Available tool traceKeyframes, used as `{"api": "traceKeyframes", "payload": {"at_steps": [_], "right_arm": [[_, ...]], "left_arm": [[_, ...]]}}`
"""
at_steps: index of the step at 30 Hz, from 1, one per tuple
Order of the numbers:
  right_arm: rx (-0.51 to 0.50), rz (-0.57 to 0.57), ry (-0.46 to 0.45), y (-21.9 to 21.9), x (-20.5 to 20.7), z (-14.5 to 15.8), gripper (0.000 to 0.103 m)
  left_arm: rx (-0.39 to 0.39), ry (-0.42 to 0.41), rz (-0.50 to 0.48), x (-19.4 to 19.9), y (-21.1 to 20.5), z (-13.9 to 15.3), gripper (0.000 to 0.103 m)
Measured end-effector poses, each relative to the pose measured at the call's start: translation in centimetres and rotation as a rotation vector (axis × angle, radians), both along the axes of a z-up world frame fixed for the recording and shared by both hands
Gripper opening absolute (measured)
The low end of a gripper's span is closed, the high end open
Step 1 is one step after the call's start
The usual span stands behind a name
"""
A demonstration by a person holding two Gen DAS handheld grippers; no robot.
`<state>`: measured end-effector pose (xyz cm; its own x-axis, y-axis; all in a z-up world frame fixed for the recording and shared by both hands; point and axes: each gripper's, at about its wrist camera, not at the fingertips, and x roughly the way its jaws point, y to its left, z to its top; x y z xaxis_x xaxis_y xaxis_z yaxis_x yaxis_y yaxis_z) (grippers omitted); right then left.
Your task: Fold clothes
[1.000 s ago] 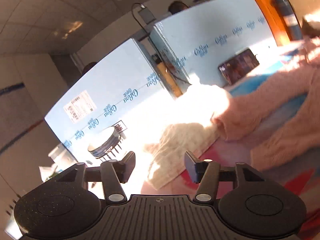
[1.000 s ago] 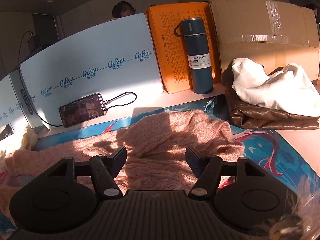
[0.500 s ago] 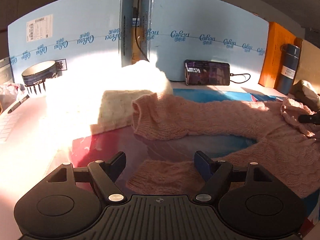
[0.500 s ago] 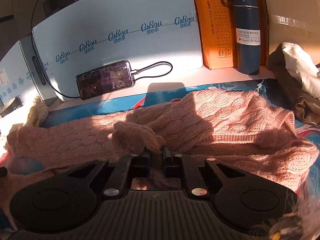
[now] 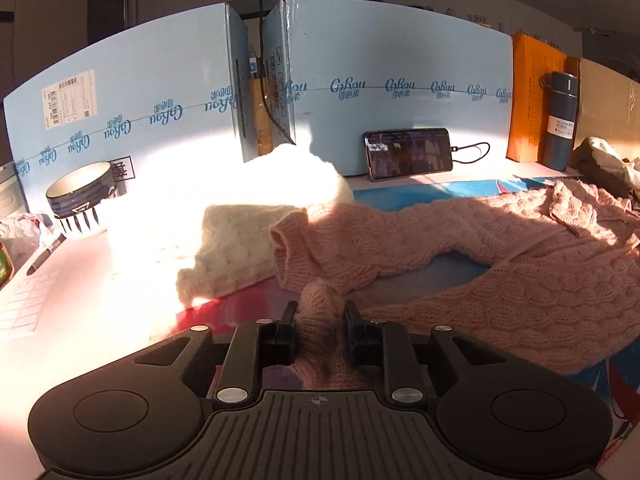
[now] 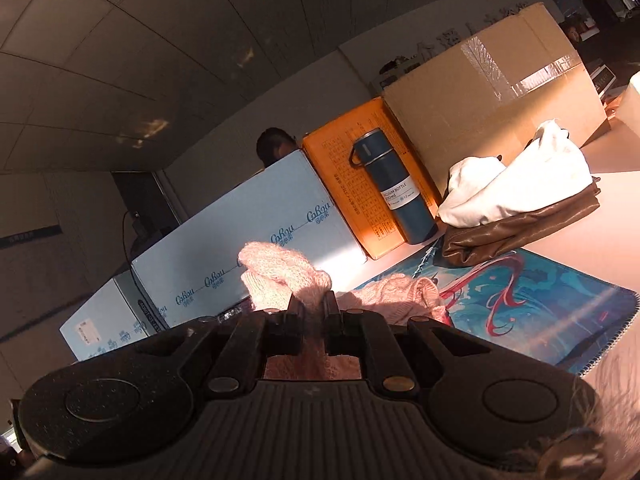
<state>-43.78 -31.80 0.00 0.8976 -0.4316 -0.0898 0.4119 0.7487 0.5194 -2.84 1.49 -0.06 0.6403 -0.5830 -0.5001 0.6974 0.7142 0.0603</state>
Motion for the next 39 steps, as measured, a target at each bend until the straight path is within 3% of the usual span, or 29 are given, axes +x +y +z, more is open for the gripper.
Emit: {"api": "traceKeyframes", "payload": {"at_steps": [5, 8, 10, 11, 16, 19, 21, 24, 27, 30, 33, 35, 39], "right_arm": [[0.004, -0.007, 0.047, 1.7, -3.6, -1.0, 0.009], [0.015, -0.004, 0.072, 2.9, -5.4, -1.7, 0.018], [0.024, -0.043, 0.066, 3.5, -6.7, -1.8, 0.06], [0.026, -0.064, 0.053, 3.7, -7.4, -1.7, 0.065], [0.027, -0.141, -0.054, 2.3, -9.4, -0.4, 0.078], [0.0, -0.183, -0.009, -0.2, -7.1, 1.3, 0.085], [0.0, -0.212, 0.052, -2.4, -4.4, 2.4, 0.085], [0.037, -0.216, 0.158, -5.9, 0.9, 3.5, 0.086], [0.078, -0.182, 0.28, -9.1, 6.5, 3.0, 0.086], [0.096, -0.156, 0.395, -11.9, 11.6, 2.3, 0.086], [0.105, -0.168, 0.487, -13.9, 14.8, 1.3, 0.086], [0.112, -0.171, 0.518, -14.6, 16.0, 0.8, 0.086], [0.125, -0.163, 0.565, -15.7, 17.4, -0.2, 0.086]], "left_arm": [[-0.053, -0.079, 0.017, 0.5, -2.2, 2.1, 0.061], [-0.066, -0.064, 0.025, 1.7, -2.9, 2.0, 0.065], [-0.082, -0.038, 0.04, 2.7, -2.9, 1.9, 0.065], [-0.089, -0.024, 0.048, 3.2, -2.9, 1.8, 0.065], [-0.328, 0.272, 0.129, 6.9, 1.2, 0.9, 0.065], [-0.508, 0.511, 0.138, 9.0, 3.3, -0.5, 0.065], [-0.543, 0.591, 0.155, 10.4, 3.4, -1.4, 0.065], [-0.494, 0.624, 0.23, 12.6, 2.3, -2.7, 0.064], [-0.52, 0.626, 0.236, 14.1, 1.8, -2.8, 0.064], [-0.475, 0.553, 0.27, 15.3, 1.1, -2.7, 0.06], [-0.397, 0.45, 0.301, 16.4, 0.2, -2.5, 0.056], [-0.36, 0.424, 0.312, 17.0, -0.3, -2.2, 0.056], [-0.373, 0.49, 0.288, 16.1, 0.5, -1.7, 0.072]]}}
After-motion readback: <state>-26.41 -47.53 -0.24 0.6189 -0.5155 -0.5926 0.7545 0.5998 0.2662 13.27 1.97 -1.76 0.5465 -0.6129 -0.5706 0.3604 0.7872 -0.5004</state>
